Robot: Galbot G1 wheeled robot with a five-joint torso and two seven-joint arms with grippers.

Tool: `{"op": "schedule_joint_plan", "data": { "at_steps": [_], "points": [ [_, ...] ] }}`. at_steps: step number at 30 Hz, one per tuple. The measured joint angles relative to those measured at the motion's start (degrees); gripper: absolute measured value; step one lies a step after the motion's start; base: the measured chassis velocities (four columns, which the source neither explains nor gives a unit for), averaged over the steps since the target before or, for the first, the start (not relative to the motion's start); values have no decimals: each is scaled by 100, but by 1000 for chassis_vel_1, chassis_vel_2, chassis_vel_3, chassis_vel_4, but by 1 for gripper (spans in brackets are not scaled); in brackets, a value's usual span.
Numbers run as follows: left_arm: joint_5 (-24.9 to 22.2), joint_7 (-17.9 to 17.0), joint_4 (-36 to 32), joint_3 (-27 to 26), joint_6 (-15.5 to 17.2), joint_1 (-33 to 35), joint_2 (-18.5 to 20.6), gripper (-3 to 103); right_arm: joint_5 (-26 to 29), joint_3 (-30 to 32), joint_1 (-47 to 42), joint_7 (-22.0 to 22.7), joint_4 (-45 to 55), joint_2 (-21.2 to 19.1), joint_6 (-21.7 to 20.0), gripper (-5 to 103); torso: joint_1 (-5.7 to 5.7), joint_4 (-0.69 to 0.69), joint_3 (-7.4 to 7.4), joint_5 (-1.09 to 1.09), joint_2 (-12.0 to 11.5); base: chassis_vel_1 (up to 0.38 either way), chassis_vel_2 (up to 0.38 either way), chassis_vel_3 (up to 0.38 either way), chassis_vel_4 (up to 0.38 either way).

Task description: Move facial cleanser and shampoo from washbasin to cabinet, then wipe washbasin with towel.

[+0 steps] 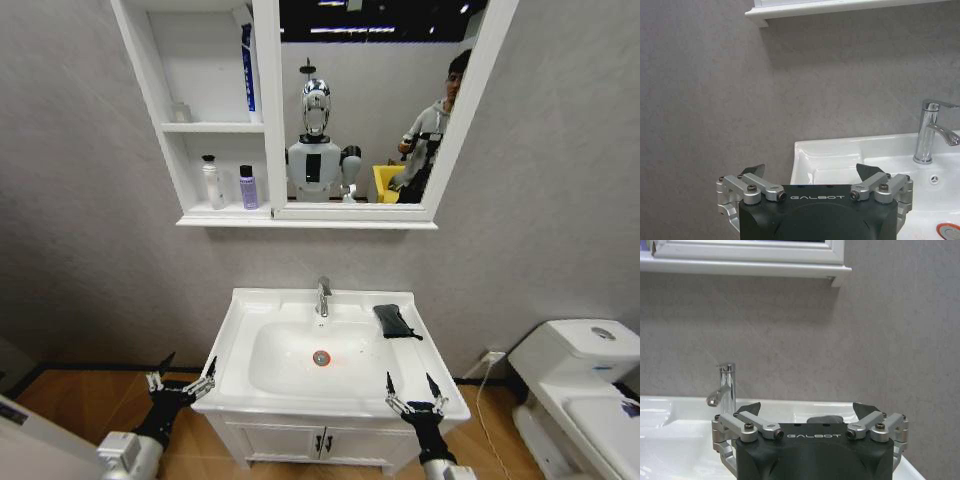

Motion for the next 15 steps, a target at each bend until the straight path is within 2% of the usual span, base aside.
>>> {"op": "schedule_joint_plan", "data": {
  "at_steps": [4, 12, 15],
  "points": [
    [47, 18, 23, 76, -73, 58, -143, 100, 15, 16, -110, -5, 191, -13, -2, 100, 1, 0, 0, 0, 0, 0, 0, 0, 0],
    [51, 18, 29, 100, -71, 17, -139, 100, 44, 56, -126, 7, 216, -20, -10, 100, 1, 0, 1, 0, -1, 0, 0, 0, 0],
    [36, 18, 30, 105, -59, 1, -126, 100, 213, 108, 10, 8, 227, -51, -225, 100, 1, -1, 1, 0, -1, 0, 0, 0, 0]
  ]
}}
